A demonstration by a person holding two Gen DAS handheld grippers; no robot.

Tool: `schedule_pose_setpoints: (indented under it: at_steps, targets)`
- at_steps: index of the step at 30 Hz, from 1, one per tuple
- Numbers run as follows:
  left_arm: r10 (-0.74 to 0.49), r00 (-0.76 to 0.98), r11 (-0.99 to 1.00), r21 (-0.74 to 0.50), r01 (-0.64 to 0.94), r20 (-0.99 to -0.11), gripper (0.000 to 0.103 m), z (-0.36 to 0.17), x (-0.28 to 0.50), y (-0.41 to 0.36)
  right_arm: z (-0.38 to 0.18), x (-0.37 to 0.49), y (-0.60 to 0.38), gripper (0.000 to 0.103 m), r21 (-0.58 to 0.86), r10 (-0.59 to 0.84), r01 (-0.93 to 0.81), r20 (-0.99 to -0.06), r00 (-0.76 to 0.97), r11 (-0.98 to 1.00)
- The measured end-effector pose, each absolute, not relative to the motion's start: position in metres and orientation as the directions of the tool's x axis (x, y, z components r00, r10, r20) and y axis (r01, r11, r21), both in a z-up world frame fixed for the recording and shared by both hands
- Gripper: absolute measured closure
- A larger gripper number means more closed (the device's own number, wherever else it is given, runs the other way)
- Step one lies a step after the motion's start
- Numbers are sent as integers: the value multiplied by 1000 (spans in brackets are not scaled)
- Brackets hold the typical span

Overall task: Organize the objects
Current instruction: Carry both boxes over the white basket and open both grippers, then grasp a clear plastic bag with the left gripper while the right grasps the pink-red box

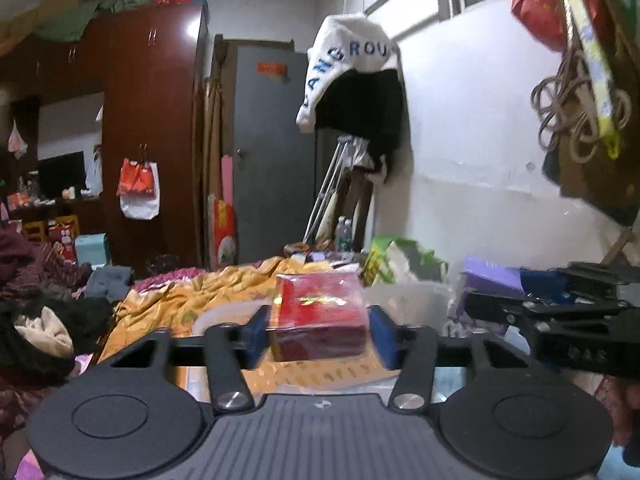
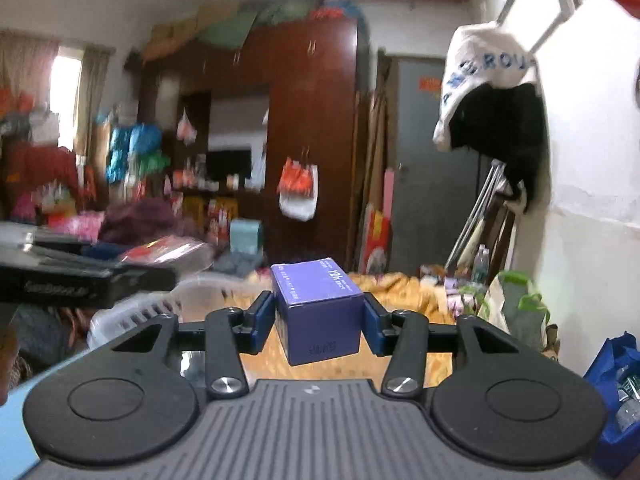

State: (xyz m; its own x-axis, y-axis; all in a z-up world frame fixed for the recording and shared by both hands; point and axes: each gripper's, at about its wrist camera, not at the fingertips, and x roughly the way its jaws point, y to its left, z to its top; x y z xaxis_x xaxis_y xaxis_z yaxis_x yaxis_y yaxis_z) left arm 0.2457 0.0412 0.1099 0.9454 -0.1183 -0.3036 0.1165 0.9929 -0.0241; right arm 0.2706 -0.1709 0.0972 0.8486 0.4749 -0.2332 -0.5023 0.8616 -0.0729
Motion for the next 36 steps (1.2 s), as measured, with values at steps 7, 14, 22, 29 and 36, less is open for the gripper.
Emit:
schedule_pose_setpoints:
  at_steps: [7,14,22,29,36]
  targets:
    - [-147,965,989,-49,139,-220,13,98,189,57,85,213,-198,0,-61,494,-506,-144,857,860]
    - [-177,966,983,-70,167,-187,12,52,100,72,28,154,-238,0,-19,500,-510,-168,850,860]
    - [-238,939,971,-40,235,-247,12,14,67,51,0,161,-239,10,-1,488,-505,-255,834,863]
    - [-206,923,976,-3,217,-325,12,-5,66,52,-1,163,-230,16,-40,481,-516,-308,821,856]
    - [-201,899,977,-16,211,-389,12,-23,75,53,-9,163,-221,16,-69,466,-525,-373,802,848]
